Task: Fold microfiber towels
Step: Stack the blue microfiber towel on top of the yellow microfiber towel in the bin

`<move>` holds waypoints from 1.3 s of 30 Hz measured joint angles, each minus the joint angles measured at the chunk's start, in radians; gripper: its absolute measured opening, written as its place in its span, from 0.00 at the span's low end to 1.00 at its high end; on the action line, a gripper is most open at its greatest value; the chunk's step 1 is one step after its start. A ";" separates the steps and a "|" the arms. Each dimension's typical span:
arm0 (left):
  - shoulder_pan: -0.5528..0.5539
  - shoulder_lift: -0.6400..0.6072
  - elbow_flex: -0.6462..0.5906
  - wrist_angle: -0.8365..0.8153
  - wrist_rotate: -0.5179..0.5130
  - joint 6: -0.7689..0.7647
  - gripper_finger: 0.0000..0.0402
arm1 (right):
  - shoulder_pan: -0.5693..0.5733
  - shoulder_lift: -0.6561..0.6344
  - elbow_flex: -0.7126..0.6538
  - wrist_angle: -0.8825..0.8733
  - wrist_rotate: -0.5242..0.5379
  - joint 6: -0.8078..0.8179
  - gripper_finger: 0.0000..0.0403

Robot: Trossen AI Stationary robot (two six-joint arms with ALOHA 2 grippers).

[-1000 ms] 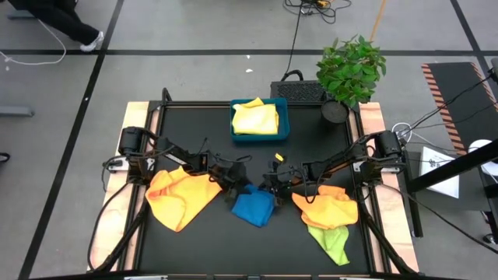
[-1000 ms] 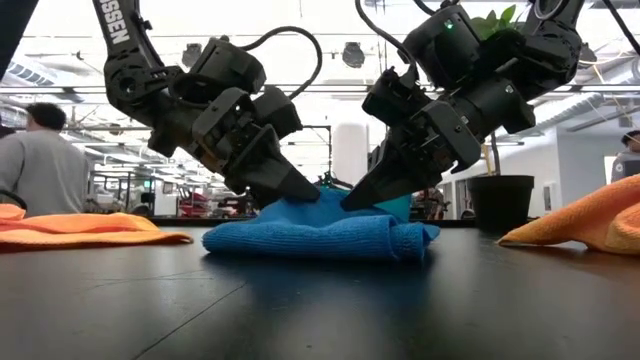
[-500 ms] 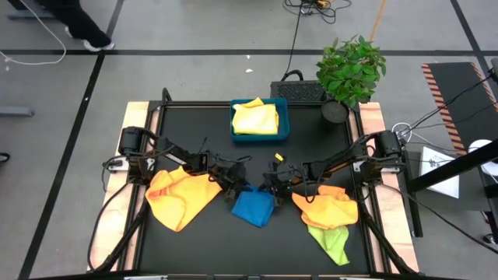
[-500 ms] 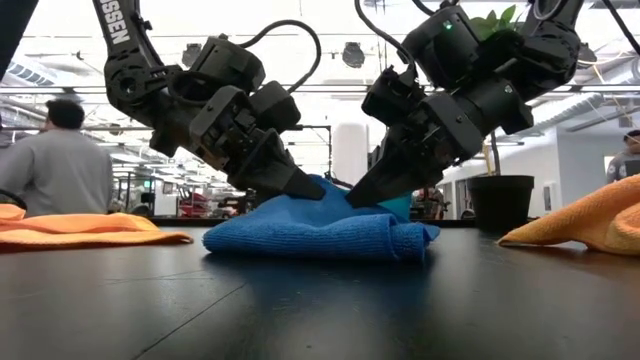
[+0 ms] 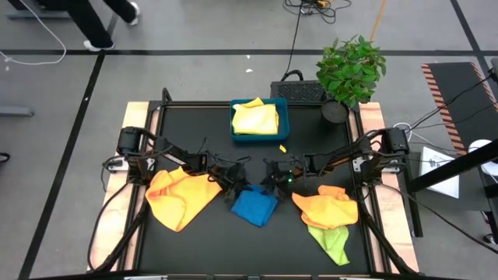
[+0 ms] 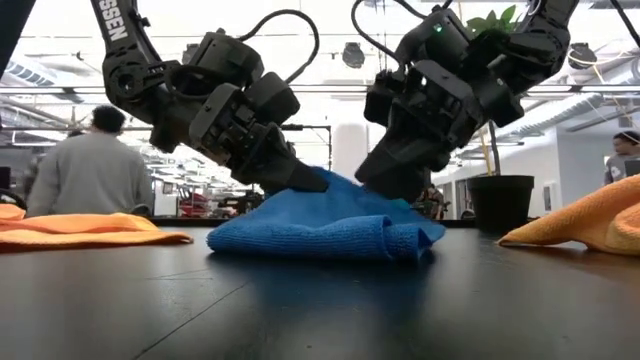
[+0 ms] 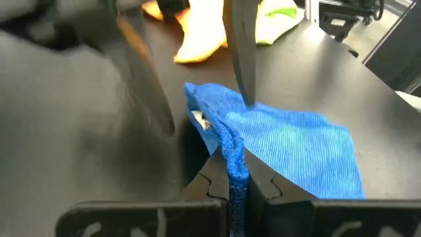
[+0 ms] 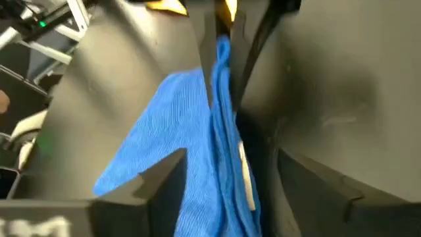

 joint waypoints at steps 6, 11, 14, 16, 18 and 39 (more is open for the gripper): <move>0.000 -0.058 0.001 -0.017 -0.034 0.028 0.02 | 0.003 0.002 0.000 -0.031 -0.013 0.028 0.65; 0.000 -0.121 0.001 -0.057 -0.067 0.044 0.02 | 0.012 0.002 0.000 -0.041 -0.027 0.036 0.63; -0.001 -0.148 0.001 -0.116 -0.119 0.059 0.02 | 0.018 0.002 0.000 -0.041 -0.027 0.036 0.57; -0.001 -0.165 0.000 -0.163 -0.138 0.062 0.02 | 0.018 0.002 0.000 -0.044 -0.025 0.036 0.52; -0.001 -0.174 0.000 -0.172 -0.151 0.064 0.02 | 0.018 0.002 0.000 -0.045 -0.023 0.037 0.46; -0.002 -0.191 0.000 -0.210 -0.186 0.045 0.02 | 0.007 -0.099 0.000 -0.124 0.067 -0.011 0.05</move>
